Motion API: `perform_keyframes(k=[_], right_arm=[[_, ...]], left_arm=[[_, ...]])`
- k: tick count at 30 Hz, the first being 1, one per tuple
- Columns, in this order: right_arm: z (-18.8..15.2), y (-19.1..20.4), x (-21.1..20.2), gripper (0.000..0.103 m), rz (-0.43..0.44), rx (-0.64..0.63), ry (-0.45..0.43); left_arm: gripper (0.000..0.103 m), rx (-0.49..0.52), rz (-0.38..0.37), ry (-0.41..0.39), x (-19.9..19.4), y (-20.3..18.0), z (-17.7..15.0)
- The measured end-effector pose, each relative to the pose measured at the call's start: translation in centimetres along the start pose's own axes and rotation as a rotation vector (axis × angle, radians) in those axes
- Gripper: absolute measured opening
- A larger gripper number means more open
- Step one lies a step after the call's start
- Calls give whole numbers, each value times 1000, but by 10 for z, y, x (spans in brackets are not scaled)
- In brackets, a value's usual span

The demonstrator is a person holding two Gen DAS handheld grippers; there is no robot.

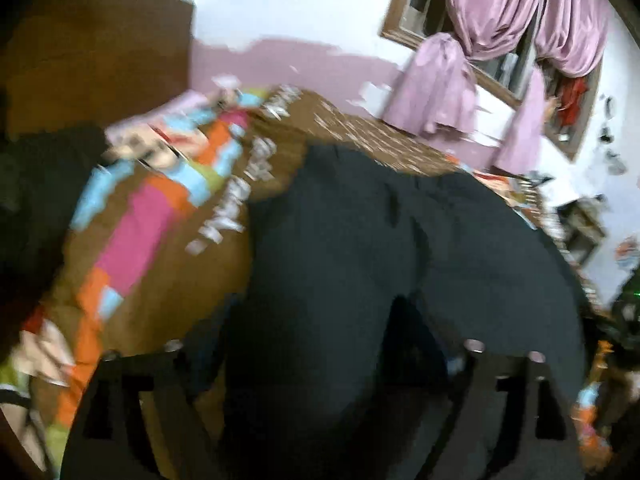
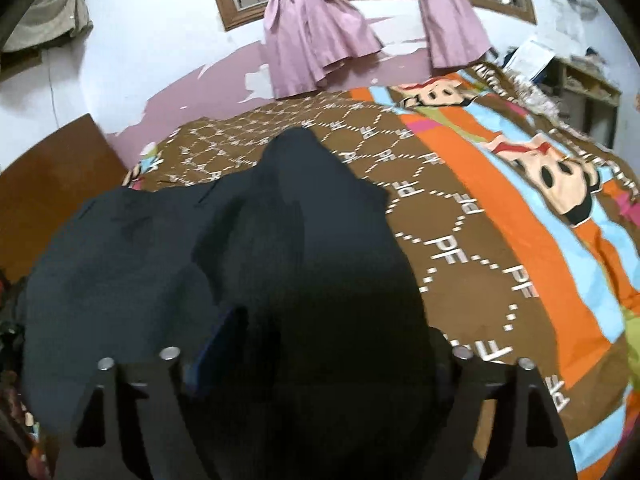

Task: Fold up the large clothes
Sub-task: 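Lay the lifted jacket back down flat on the bedspread with both tools, then open both tools and pull back from the folded jacket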

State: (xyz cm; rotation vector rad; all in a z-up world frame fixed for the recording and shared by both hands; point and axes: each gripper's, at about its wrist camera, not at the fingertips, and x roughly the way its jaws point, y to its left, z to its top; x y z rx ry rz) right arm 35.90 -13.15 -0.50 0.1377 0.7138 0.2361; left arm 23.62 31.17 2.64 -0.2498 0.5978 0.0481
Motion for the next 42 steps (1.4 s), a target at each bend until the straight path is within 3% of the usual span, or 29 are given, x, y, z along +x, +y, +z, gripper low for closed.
perform_keyframes(k=[2,6,16,28,42], right_arm=[[0,1,-8,94,-11,-26,-31],[4,7,-24,98,-5,-76,-74],[13,20,-82,102,71,-108,-179],[9,42,-167,103,159,-162,-295],[-25,79,-254,103,261,-264,-371]], left_arm=[[95,21,47,-31,-8,-5,3],[101,1,80,-108,-31,-14,2],[102,72,119,-173,-90,-53,11],[102,137,96,-263,-165,-101,2],[102,194,17,-330,-243,-139,-28]])
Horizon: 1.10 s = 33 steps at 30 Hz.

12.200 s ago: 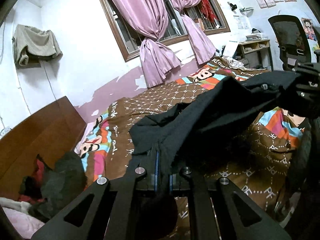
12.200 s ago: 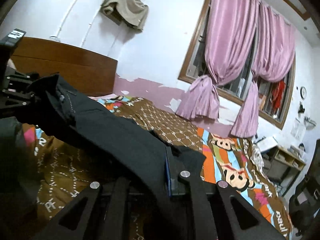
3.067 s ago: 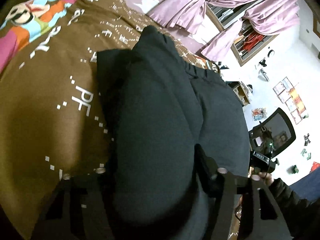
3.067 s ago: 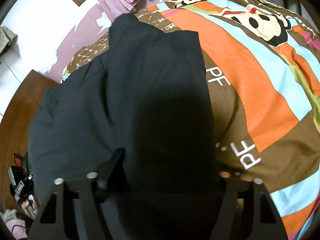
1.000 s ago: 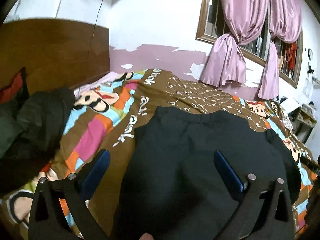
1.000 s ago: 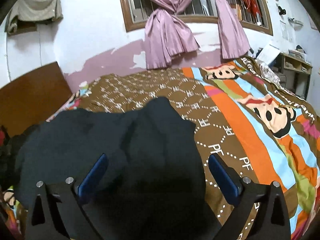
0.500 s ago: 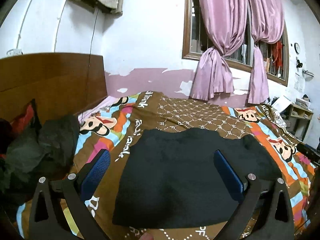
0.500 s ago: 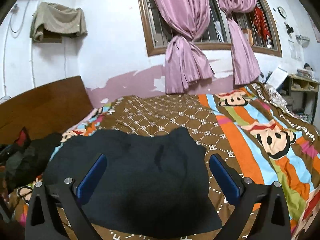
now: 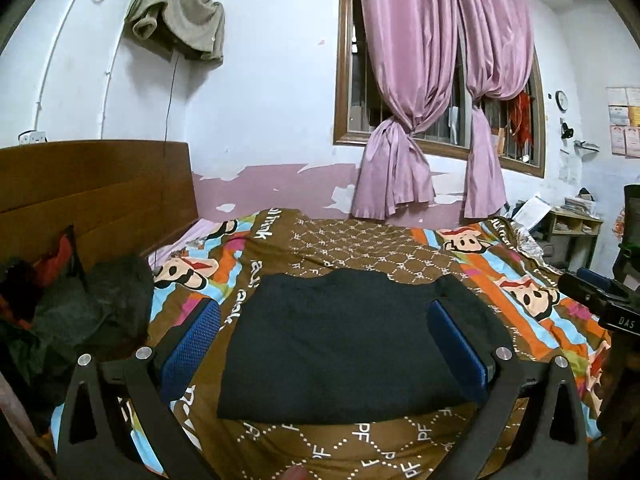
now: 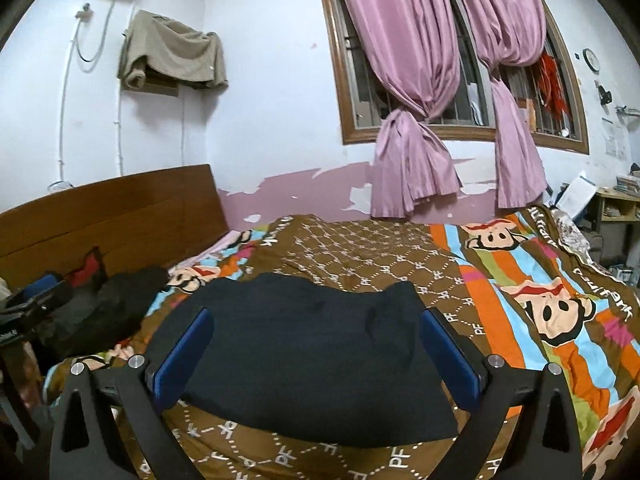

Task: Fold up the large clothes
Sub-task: 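Open both tools and pull back from the folded jacket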

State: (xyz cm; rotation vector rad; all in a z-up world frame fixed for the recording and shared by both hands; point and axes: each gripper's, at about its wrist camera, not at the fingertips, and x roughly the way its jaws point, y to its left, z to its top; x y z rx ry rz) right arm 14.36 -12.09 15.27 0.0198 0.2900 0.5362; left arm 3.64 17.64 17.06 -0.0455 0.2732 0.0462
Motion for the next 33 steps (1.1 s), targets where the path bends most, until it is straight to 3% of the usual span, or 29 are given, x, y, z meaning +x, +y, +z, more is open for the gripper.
perform_keyframes(k=[12,24,33], right_arm=[[-23,40,-38,103,32,-35,-1],[-71,53,-51,103,-60,-69,-31],[-96,46,-46,103,-93,-66,-13]], left_arm=[[102,17,-7,12,-41,-11,-25],[102,15,7,20,-51,-10,-75],[102,-12,7,73,-44,-3,-105]])
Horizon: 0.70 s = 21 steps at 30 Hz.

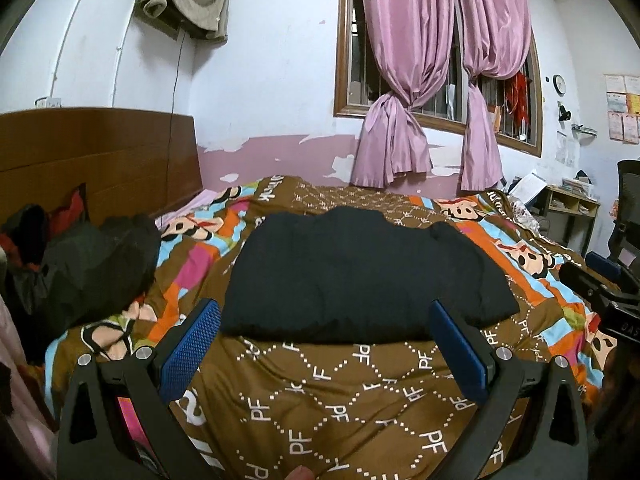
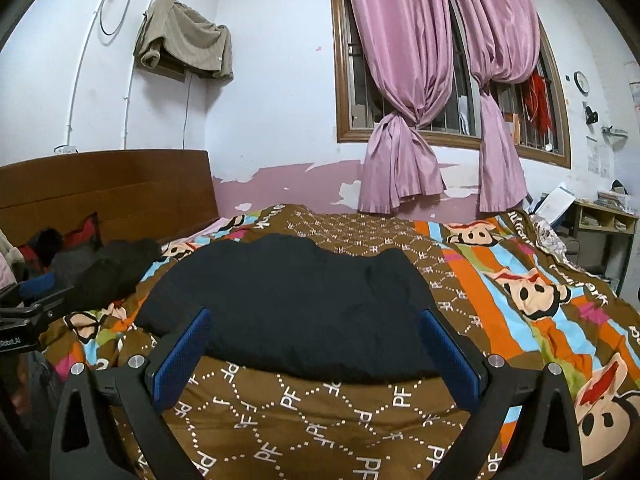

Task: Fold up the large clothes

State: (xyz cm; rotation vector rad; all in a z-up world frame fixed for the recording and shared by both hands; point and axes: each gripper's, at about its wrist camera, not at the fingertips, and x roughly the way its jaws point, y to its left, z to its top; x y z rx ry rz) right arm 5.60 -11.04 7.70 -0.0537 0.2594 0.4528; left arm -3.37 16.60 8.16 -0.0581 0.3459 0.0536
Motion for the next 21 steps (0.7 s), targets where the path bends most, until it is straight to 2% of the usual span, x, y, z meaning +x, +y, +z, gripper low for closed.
perform_keyframes(k=[8,21], right_arm=[[-21,-2,10,103,0,-3,42],[-26,-1,14,103,1,-4,66]], left_arm=[[102,12,17,36,11,-2,-19],[102,14,12,53,15,-2,-25]])
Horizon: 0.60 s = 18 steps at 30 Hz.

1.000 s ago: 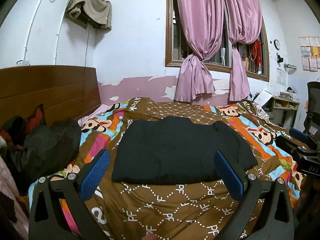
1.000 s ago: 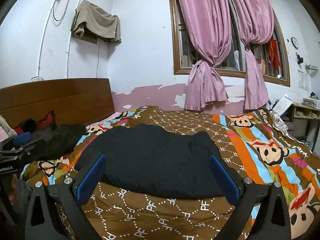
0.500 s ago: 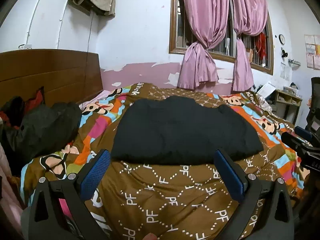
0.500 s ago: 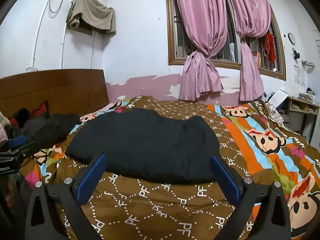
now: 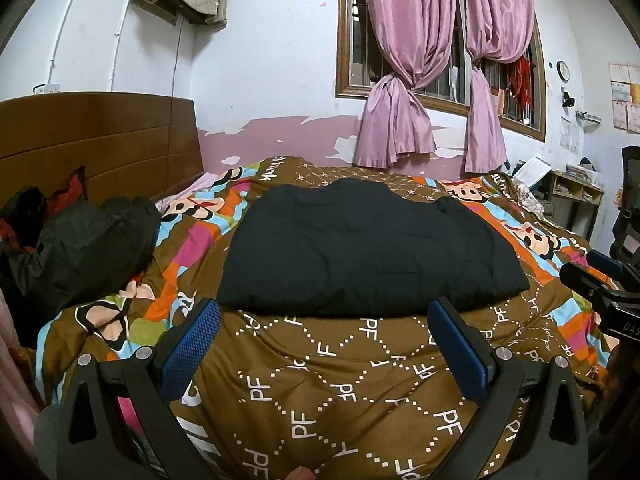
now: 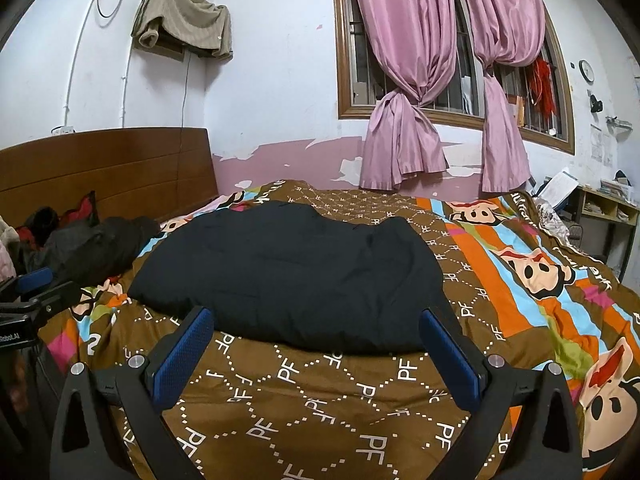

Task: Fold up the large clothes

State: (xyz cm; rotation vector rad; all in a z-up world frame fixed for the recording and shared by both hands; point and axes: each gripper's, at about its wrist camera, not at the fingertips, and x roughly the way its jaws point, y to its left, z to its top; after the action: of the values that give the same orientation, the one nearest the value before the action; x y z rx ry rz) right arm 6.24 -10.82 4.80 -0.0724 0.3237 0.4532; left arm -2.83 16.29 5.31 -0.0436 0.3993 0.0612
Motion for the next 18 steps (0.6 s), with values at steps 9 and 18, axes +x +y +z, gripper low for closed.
perform_keyframes(k=[9,18], right_arm=[[0,0,0,103,0,0,1],[0,0,0,103,1,2,3]], left_arm=[[102,3,-4,0,-1,-2,-3],[102,4,-4,0,-2,-3,-2]])
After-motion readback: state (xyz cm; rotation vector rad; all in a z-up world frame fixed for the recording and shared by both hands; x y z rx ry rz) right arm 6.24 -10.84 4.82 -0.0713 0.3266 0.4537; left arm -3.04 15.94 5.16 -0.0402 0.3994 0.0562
